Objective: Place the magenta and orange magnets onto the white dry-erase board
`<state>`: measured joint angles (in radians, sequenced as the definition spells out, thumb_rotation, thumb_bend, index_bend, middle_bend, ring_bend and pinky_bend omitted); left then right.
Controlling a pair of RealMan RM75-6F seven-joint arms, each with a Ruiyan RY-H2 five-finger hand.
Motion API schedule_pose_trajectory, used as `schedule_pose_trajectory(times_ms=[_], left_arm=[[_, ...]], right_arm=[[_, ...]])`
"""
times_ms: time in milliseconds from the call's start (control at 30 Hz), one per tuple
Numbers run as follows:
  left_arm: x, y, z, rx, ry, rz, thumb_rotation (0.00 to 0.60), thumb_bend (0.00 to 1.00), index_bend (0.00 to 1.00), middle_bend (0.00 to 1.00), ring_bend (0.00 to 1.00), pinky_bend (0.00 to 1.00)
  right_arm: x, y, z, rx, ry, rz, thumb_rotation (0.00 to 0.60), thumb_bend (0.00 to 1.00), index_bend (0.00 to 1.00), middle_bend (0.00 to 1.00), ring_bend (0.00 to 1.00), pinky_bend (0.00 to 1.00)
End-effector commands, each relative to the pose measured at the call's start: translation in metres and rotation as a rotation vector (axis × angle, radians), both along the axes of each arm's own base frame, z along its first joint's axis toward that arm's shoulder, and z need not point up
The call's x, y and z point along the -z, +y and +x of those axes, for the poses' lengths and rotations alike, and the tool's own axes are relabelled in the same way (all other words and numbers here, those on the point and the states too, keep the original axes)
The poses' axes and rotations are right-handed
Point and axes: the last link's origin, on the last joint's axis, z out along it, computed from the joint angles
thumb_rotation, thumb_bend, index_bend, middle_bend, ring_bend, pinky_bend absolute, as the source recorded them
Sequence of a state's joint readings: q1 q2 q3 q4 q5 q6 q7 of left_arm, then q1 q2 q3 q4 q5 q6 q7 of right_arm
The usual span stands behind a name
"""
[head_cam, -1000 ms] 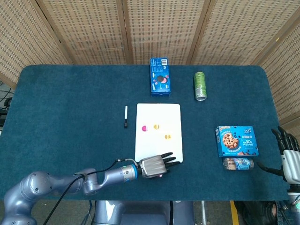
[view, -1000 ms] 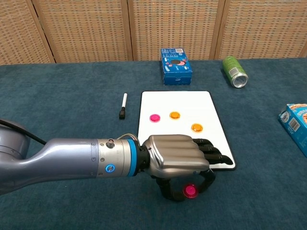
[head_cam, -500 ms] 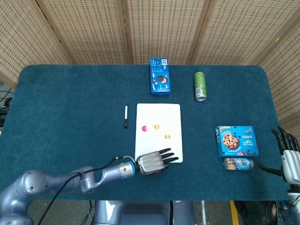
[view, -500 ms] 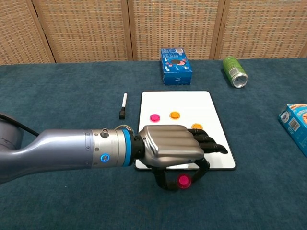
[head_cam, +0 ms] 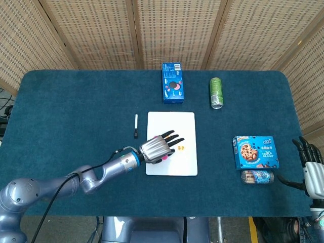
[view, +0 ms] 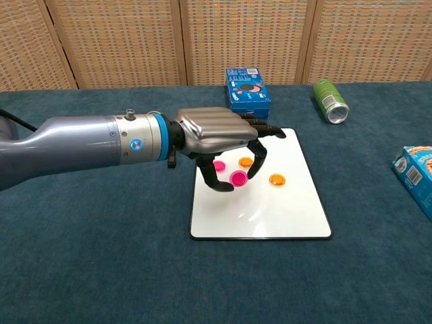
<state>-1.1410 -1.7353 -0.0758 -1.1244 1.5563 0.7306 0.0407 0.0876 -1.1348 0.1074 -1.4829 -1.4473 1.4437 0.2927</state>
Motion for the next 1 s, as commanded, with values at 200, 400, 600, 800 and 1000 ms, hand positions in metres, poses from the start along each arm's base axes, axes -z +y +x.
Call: schedule_pose_trajectory(times_ms=[200,400,600,800,1000], left_arm=[[0.023,0.005,0.015,-0.052,-0.013,-0.021,0.6,0.33,0.53,0.0,0.0,0.0],[0.03,0.016,0.017,-0.084,0.004,-0.007,0.6,0.33,0.53,0.0,0.0,0.0],[0.032,0.022,0.014,-0.123,0.008,-0.003,0.6,0.33,0.53,0.0,0.0,0.0],[0.036,0.023,0.01,-0.143,0.016,-0.003,0.6,0.33,0.53,0.0,0.0,0.0],[0.039,0.027,0.009,-0.154,0.025,0.004,0.6,0.33,0.53,0.0,0.0,0.0]], right_arm=[[0.001,-0.001,-0.002,0.01,-0.002,0.006,0.6,0.0,0.0,0.0,0.0,0.01],[0.001,-0.002,-0.005,0.018,-0.01,0.008,0.6,0.0,0.0,0.0,0.0,0.01],[0.001,-0.002,-0.005,0.015,-0.012,0.012,0.6,0.0,0.0,0.0,0.0,0.01],[0.0,-0.002,-0.005,0.015,-0.014,0.007,0.6,0.0,0.0,0.0,0.0,0.01],[0.0,-0.002,-0.005,0.017,-0.013,0.008,0.6,0.0,0.0,0.0,0.0,0.01]])
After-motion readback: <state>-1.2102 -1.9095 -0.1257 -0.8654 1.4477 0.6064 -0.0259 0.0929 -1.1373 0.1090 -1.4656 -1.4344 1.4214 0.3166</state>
